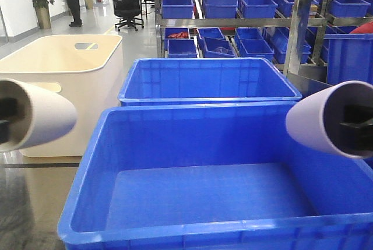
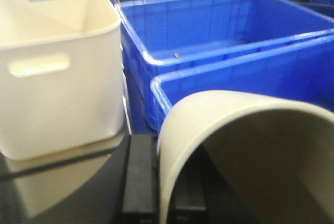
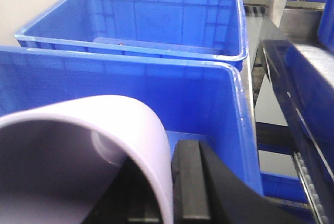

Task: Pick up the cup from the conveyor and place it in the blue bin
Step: 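Extend both grippers with the cups over the nearer blue bin, then open both grippers to drop the cups into the blue bin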

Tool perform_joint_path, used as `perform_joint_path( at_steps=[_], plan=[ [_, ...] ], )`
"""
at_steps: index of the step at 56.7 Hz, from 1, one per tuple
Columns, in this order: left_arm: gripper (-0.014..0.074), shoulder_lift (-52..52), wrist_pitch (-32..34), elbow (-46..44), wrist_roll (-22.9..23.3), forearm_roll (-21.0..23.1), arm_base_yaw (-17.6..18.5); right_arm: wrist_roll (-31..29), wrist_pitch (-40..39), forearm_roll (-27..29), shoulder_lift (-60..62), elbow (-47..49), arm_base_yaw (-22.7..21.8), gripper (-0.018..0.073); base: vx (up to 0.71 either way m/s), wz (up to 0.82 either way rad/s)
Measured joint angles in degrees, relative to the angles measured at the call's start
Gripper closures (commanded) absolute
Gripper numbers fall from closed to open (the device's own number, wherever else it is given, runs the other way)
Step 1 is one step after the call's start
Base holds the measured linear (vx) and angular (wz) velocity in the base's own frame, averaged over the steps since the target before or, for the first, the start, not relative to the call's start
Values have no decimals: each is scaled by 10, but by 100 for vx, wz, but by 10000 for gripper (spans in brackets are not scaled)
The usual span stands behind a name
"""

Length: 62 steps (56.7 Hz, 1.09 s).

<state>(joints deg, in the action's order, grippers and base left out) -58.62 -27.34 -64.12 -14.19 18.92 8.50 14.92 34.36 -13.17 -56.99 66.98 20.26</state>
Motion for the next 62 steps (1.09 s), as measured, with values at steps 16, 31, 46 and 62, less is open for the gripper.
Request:
perform_joint_path(
  at_steps=[16, 31, 46, 62],
  plan=[
    [603, -108, 35, 1, -179, 175, 90, 0, -87, 12, -102, 0, 0, 565, 0, 0],
    [570, -171, 76, 1, -268, 259, 142, 0, -86, 41, -154, -1, 0, 522, 0, 0],
    [330, -182, 84, 1, -295, 262, 146, 0, -64, 44, -158, -2, 0, 269, 0, 0],
    [38, -183, 86, 1, -305, 264, 146, 0, -64, 44, -156, -3, 0, 34, 0, 0]
  ],
)
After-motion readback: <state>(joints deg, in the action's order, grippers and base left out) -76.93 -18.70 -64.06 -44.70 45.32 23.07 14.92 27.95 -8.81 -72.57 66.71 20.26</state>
